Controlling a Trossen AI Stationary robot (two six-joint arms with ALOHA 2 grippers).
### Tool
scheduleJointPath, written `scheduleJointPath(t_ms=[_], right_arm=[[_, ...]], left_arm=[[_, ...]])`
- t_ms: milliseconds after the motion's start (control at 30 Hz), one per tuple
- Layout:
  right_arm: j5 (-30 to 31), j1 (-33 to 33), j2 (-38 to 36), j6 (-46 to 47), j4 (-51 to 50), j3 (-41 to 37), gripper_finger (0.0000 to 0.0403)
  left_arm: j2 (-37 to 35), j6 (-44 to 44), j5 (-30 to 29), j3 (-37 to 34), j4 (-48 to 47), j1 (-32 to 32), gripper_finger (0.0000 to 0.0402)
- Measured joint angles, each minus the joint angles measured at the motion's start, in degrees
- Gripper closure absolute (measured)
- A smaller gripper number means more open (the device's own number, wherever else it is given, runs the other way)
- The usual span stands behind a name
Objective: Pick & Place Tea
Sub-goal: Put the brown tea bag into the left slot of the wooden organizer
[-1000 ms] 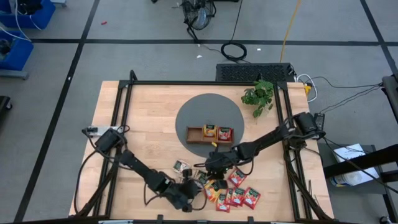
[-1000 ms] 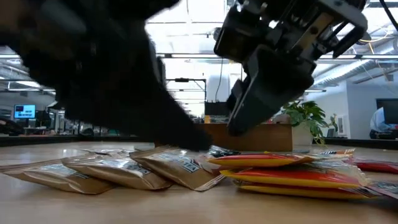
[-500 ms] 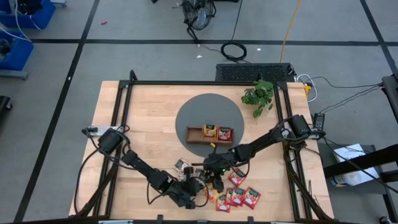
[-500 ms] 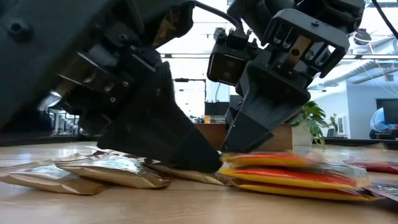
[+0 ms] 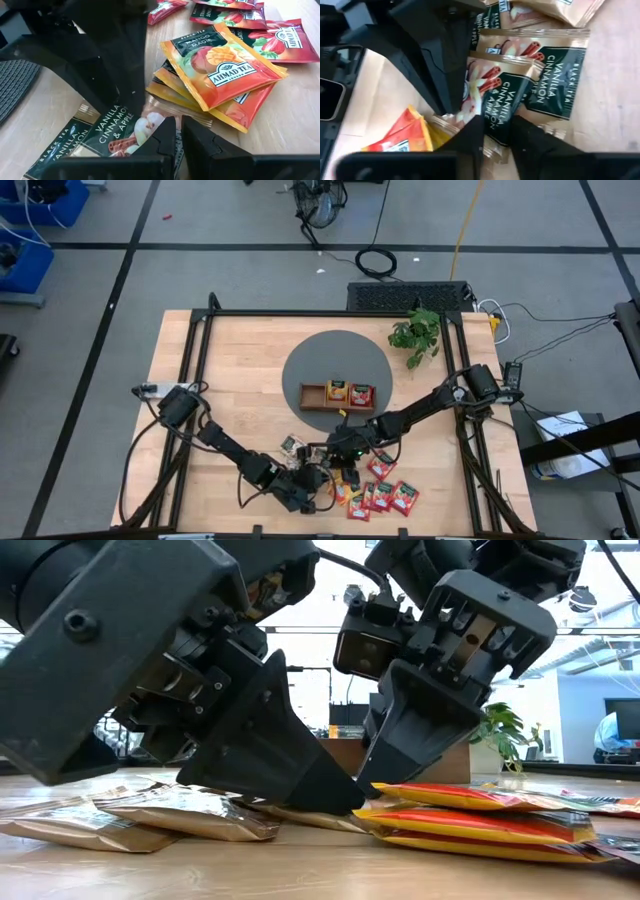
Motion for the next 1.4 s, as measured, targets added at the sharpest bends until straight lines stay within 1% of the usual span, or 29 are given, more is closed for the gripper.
scheduleJointPath(t_ms=[67,133,300,467,733,1000,1133,1200,1267,1333,1400], right_arm=[[0.1,-0.2,0.0,-1.0,-0.1,0.0,0.0376],[0.0,-0.5,0.1,-2.0,-0.2,0.0,0.0395],[-0.2,-0.9,0.1,-3.1,0.8,-0.1,0.0400],[-0.2,-0.9,-1.4,-5.3,0.3,-0.2,0.0402],[0.3,-0.9,-6.1,-8.7,-1.2,-0.3,0.0402],[0.1,-0.6,-10.1,-10.7,-4.0,-0.2,0.0403],[-0.1,-0.5,-12.7,-12.5,-5.5,-0.1,0.0403],[-0.1,-0.5,-14.0,-13.2,-8.5,1.5,0.0403],[0.3,-1.0,-14.8,-14.0,-15.4,5.2,0.0403],[3.0,-1.6,-14.8,-15.3,-25.0,11.5,0.0403],[7.0,-1.9,-14.5,-18.3,-33.6,17.8,0.0403]], left_arm=[[0.0,0.1,-0.1,0.0,-0.1,0.0,0.0364],[0.0,0.2,-0.3,0.0,-0.1,0.1,0.0364],[0.1,1.3,-0.7,-0.1,-0.1,0.1,0.0364],[-0.6,6.2,-2.3,-0.2,0.0,-1.5,0.0364],[-6.3,10.6,-5.9,-0.3,0.0,-5.8,0.0364],[-7.8,7.9,-12.0,-0.3,-3.9,-10.3,0.0364],[-7.9,4.5,-15.6,-0.3,-6.6,-12.4,0.0364],[-7.9,1.5,-17.5,-0.2,-8.7,-13.5,0.0364],[-7.9,-1.5,-18.7,-0.2,-11.6,-14.3,0.0364],[-7.9,-4.4,-19.4,-0.2,-14.8,-14.9,0.0364],[-7.9,-5.5,-20.7,-0.2,-16.4,-15.2,0.0364]])
